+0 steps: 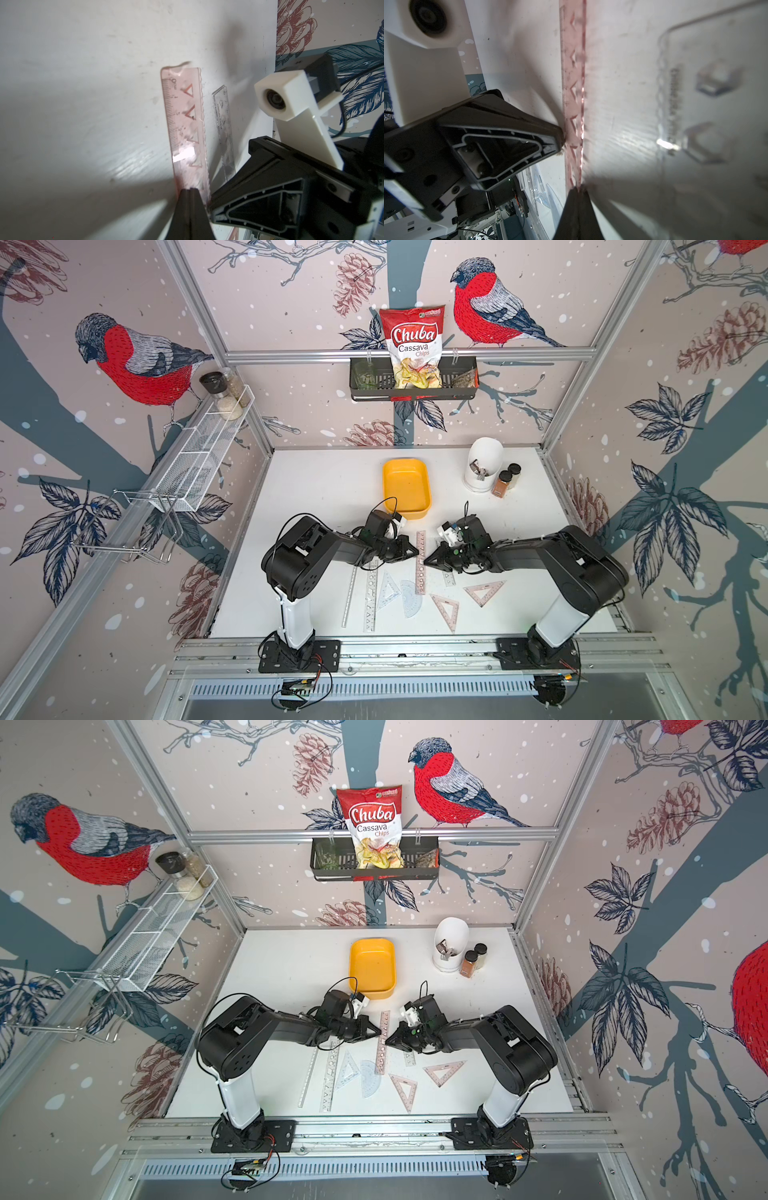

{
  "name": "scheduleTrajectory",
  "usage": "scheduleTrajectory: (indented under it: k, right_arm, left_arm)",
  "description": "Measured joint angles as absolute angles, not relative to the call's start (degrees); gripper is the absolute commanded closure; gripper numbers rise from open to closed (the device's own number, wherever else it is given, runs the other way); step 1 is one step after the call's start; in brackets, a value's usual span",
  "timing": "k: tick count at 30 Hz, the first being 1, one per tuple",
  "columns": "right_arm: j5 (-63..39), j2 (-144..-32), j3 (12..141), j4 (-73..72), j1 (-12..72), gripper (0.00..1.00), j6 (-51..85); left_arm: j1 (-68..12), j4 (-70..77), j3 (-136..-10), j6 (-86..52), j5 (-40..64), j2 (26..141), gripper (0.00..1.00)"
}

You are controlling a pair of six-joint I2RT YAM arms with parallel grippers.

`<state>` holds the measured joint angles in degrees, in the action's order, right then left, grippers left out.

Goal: Put the scattered rulers into the storage box
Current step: Pick up the ruler from the center of the board.

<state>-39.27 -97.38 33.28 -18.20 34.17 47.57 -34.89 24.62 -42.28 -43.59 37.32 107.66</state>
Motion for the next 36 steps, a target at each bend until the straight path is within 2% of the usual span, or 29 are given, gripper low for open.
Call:
scheduleTrajectory:
  k: [8,13,30,36]
  right_arm:
    - [-38.68,-97.97,33.78,-22.26,34.48,0.81,51.13]
    - [-37.76,-98.70,34.37,-25.21,34.57,0.80,51.72]
    - [-32.67,-98.32,36.10,-21.28,34.85,0.99,49.30]
    - [-31.48,-96.23,36.10,-18.68,34.83,1.00,47.83]
  left_arm:
    - [-34.72,25.32,-41.71,-43.75,37.54,107.70,1.00]
    - [-34.74,25.41,-41.58,-43.66,37.78,107.70,1.00]
    - [-34.74,24.88,-40.95,-43.66,37.76,106.91,1.00]
    - [-34.76,19.27,-41.89,-43.38,35.79,104.53,1.00]
